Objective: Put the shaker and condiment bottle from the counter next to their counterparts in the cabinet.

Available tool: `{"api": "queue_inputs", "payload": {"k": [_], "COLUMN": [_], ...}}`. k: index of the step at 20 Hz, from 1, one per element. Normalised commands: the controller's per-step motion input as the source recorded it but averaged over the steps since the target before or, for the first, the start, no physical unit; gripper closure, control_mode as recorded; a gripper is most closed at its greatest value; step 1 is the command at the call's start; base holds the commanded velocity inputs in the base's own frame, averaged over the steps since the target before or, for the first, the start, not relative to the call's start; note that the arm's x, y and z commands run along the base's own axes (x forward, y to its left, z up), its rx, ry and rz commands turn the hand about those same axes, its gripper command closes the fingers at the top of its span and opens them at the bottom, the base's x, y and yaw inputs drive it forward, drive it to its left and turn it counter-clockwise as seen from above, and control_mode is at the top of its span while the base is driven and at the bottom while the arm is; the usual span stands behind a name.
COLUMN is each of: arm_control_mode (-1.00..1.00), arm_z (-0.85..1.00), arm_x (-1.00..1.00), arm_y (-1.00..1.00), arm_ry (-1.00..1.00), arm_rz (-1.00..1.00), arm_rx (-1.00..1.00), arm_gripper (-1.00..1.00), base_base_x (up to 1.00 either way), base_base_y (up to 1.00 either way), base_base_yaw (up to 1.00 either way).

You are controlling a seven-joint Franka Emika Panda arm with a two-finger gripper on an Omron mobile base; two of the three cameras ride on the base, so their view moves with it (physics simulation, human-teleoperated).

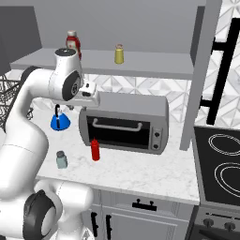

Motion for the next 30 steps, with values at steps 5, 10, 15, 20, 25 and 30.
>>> {"api": "queue_inputs", "payload": {"k": [5,10,15,20,25,30], "arm_control_mode": [-1.00,-1.00,-1.00,-1.00,-1.00,-1.00], "arm_z": [0.00,-0.03,-0.13,-0.57,-1.00,-0.86], "arm_x": [-0.12,-0.73,-0.83,-0.23,0.00,-0.08], "arm_y": [0.00,-0.50,-0.86,-0.07,-0.11,-0.45], "arm_ry": [-0.05,-0.25,-0.43,-0.02,-0.38,-0.36], "arm_rz": [0.00,-0.01,0.08,0.24,0.41,0.25], "arm_rx": [0.00,0.14,0.25,0.03,0.13,0.22], "arm_gripper": [-1.00,-1.00,-1.00,-1.00,-1.00,-1.00], "base_base_x": [0.00,0.00,0.00,0.00,0.00,0.00], "base_base_y": [0.00,0.00,0.00,0.00,0.00,0.00], "base_base_yaw": [0.00,0.00,0.00,0.00,0.00,0.00]}}
